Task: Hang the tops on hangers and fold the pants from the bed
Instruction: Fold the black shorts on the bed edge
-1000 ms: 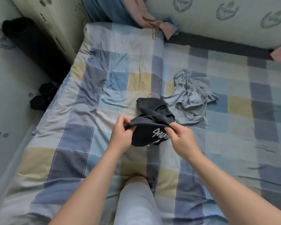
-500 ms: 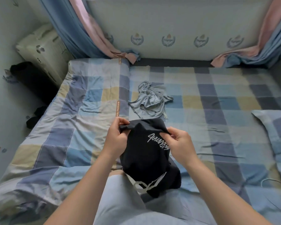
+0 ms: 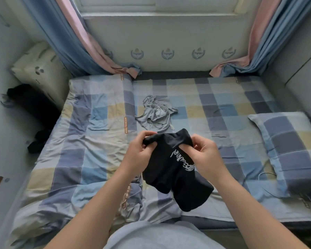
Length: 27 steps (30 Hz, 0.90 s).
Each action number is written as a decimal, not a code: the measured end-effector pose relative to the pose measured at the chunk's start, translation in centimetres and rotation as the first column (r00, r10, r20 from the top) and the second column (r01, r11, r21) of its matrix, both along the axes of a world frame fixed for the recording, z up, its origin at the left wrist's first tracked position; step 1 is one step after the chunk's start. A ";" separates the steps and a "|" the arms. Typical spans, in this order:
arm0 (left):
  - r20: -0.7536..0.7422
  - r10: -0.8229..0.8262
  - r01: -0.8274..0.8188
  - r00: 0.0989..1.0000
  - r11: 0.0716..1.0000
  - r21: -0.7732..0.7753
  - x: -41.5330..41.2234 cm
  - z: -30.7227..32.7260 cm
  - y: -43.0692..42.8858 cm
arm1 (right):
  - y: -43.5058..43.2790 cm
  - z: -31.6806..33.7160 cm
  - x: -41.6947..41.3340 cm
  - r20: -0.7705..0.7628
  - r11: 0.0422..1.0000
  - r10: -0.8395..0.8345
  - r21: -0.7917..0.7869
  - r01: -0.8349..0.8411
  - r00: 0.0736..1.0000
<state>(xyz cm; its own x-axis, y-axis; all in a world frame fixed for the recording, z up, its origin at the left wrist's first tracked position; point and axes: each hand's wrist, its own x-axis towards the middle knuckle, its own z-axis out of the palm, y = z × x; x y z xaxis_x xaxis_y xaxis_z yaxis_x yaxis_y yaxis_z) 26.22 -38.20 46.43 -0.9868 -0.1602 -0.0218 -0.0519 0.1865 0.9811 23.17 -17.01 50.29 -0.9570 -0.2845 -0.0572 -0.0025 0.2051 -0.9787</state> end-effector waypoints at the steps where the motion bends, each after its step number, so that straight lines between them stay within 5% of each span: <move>1: 0.002 -0.025 0.025 1.000 1.000 0.018 0.2 0.2 -0.2 | -0.7 0.7 0.5 -0.006 1.000 -0.008 -0.027 0.008 1.000; 6: 0.024 -0.129 0.130 0.991 0.988 -0.082 1.8 1.3 -2.6 | -4.4 3.2 3.0 -0.009 0.985 -0.080 -0.156 0.077 0.997; 14: -0.163 -0.074 0.034 0.984 0.970 -0.239 6.8 2.5 -6.9 | -10.7 6.0 5.1 -0.054 0.958 -0.216 -0.206 0.201 0.975; 20: -0.094 -0.080 0.042 0.992 0.933 -0.357 9.4 2.0 -9.2 | -15.0 7.5 7.1 -0.037 0.933 -0.253 -0.273 0.234 0.967; 27: 0.021 0.092 -0.073 0.996 0.899 -0.432 11.6 0.5 -10.6 | -18.5 9.6 9.2 -0.079 0.923 -0.194 -0.351 0.154 0.978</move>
<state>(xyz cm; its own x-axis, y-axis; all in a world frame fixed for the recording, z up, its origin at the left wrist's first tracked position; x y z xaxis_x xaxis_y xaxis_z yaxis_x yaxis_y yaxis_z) 37.80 -48.75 46.95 -0.9694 -0.2436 0.0286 -0.1230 0.5837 0.8026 32.35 -35.54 59.93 -0.9878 -0.0965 0.1220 -0.1085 -0.1345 -0.9850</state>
